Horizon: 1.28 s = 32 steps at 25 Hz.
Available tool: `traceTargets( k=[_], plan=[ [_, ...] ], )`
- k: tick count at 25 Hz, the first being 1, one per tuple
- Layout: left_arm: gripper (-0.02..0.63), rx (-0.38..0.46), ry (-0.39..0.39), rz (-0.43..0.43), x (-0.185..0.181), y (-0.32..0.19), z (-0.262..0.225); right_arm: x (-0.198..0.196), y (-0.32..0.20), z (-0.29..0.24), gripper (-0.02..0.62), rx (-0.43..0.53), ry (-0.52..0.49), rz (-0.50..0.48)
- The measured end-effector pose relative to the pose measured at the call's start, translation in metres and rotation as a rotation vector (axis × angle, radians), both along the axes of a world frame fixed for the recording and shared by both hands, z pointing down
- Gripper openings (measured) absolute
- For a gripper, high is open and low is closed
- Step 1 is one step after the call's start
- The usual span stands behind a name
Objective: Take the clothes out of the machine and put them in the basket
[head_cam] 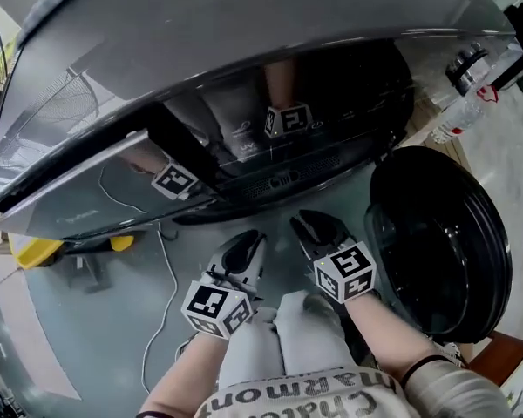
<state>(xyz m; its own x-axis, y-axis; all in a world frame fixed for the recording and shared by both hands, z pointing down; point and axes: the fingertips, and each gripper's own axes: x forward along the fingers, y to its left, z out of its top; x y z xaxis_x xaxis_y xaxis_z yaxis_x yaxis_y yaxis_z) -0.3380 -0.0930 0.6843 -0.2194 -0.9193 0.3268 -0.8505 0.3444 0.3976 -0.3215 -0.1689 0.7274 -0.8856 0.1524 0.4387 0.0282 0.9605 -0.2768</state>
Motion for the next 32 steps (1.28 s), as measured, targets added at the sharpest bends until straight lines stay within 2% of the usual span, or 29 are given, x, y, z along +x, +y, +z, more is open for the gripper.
traceTargets(
  k=[1, 2, 6, 13, 19, 24, 28, 32],
  plan=[
    [0.075, 0.013, -0.003, 0.005, -0.004, -0.003, 0.004, -0.007, -0.001, 0.003, 0.136, 0.007, -0.013, -0.004],
    [0.086, 0.024, -0.011, 0.012, -0.007, -0.005, 0.007, -0.013, -0.003, 0.006, 0.156, 0.022, -0.023, -0.01],
    [0.117, 0.061, -0.054, 0.058, -0.012, -0.013, 0.015, -0.036, -0.013, 0.009, 0.156, 0.107, -0.066, -0.036],
    [0.14, 0.121, -0.093, 0.091, -0.02, -0.017, 0.031, -0.074, -0.027, 0.015, 0.192, 0.261, -0.095, -0.152],
    [0.141, 0.134, -0.089, 0.108, -0.019, -0.006, 0.035, -0.113, -0.031, 0.036, 0.196, 0.357, -0.022, -0.259],
    [0.141, 0.141, -0.099, 0.086, -0.02, 0.003, 0.036, -0.139, -0.034, 0.063, 0.201, 0.455, 0.093, -0.343],
    [0.141, 0.137, -0.117, 0.045, -0.021, 0.005, 0.036, -0.147, -0.037, 0.078, 0.227, 0.503, 0.178, -0.406],
    [0.141, 0.128, -0.127, 0.037, -0.016, 0.006, 0.036, -0.151, -0.039, 0.088, 0.227, 0.502, 0.222, -0.413]
  ],
)
